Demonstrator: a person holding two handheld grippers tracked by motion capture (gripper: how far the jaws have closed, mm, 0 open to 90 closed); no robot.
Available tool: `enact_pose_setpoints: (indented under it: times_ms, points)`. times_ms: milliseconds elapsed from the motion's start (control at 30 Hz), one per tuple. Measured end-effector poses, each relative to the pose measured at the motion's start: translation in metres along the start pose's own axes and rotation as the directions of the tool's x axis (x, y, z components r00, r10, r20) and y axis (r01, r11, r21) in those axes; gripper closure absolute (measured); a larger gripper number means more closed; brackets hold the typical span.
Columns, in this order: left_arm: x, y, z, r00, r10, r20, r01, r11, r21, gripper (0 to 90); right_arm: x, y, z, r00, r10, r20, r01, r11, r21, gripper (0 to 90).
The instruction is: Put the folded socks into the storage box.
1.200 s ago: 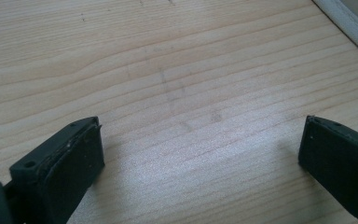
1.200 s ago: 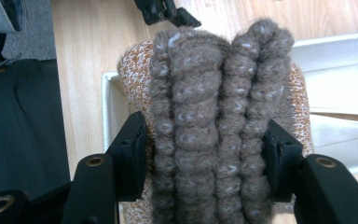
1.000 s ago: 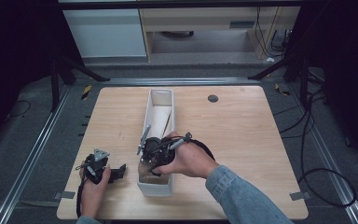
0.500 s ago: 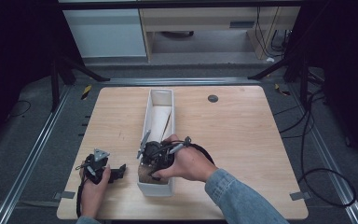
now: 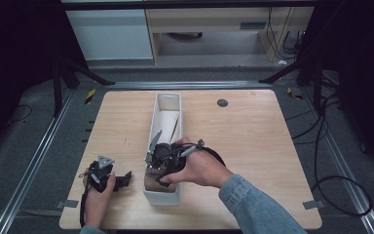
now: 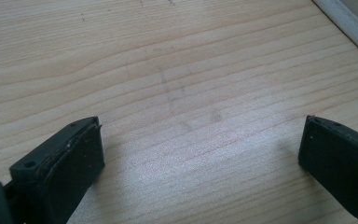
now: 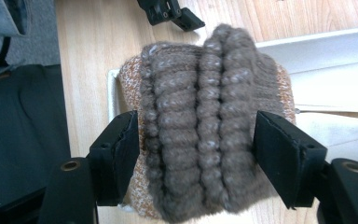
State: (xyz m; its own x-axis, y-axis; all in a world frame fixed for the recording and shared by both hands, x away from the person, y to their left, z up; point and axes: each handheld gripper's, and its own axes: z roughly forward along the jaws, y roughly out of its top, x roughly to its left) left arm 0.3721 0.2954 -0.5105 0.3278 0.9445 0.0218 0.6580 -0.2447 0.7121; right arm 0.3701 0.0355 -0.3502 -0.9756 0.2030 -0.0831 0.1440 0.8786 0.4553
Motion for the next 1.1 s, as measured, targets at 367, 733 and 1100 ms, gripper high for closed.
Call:
enact_pose_setpoints:
  times_ms: [367, 733, 1100]
  points:
    - [0.0, 0.0, 0.0, 1.0, 0.0, 0.0, 0.0, 1.0, 0.0, 0.0, -0.01, 0.001, -0.021, 0.9992, 0.04, -0.005, -0.041, 0.998, -0.048, 28.7]
    - [0.0, 0.0, 0.0, 1.0, -0.003, -0.001, 0.003, 1.0, -0.002, 0.0, -0.031, 0.0, -0.046, 0.9984, 0.056, 0.009, -0.055, 0.996, -0.073, 60.5]
    - [0.0, 0.0, 0.0, 1.0, -0.003, -0.001, 0.003, 1.0, -0.002, 0.0, -0.051, -0.006, -0.051, 0.9931, 0.117, -0.01, -0.117, 0.982, -0.146, 90.0]
